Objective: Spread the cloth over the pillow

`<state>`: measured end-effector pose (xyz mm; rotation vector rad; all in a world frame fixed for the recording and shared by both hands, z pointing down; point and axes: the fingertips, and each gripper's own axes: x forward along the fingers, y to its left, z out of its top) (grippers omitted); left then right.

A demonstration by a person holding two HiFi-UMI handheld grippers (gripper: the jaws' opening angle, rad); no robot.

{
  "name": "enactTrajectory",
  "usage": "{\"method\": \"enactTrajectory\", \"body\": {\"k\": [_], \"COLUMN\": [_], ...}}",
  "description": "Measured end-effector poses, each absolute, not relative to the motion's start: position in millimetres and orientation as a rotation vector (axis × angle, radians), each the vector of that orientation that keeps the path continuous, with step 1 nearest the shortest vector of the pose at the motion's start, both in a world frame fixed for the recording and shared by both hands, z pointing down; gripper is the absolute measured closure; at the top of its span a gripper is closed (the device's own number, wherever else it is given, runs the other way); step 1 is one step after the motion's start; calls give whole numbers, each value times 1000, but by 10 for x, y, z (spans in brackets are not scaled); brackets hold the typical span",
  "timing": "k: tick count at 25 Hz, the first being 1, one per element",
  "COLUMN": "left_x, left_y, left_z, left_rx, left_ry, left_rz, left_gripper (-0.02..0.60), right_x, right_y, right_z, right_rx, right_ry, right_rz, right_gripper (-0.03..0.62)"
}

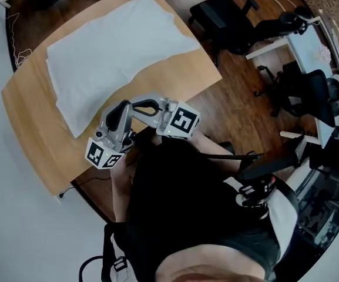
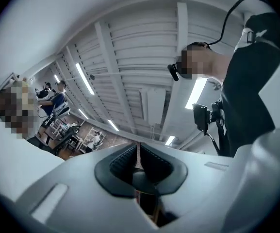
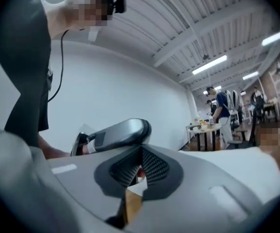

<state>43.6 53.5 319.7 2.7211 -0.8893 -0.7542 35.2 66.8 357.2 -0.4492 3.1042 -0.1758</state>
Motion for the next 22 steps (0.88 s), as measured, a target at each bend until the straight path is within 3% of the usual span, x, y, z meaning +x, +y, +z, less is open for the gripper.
{"method": "enactTrajectory", "body": {"k": [5, 10, 16, 22], "left_x": [419, 387, 74, 756], "left_y": [1039, 1287, 1266, 1384], "left_z": [2769, 2535, 2769, 2889], "left_rx": [2815, 2969, 2808, 2750], "left_ry": [-862, -1032, -1406, -1464], "left_rz": [-856, -730, -535, -434], "left_gripper": [578, 578, 578, 578], "right_x": [358, 426, 1232, 1972], "right_y": [1180, 1336, 935, 924], "right_z": [3171, 2889, 3176, 3367], "right_rx": [-371, -261, -394, -257], "right_ry": [3105, 3037, 3060, 2943], "right_rz": [256, 6, -277, -650], "right_gripper": [594, 594, 594, 594]}}
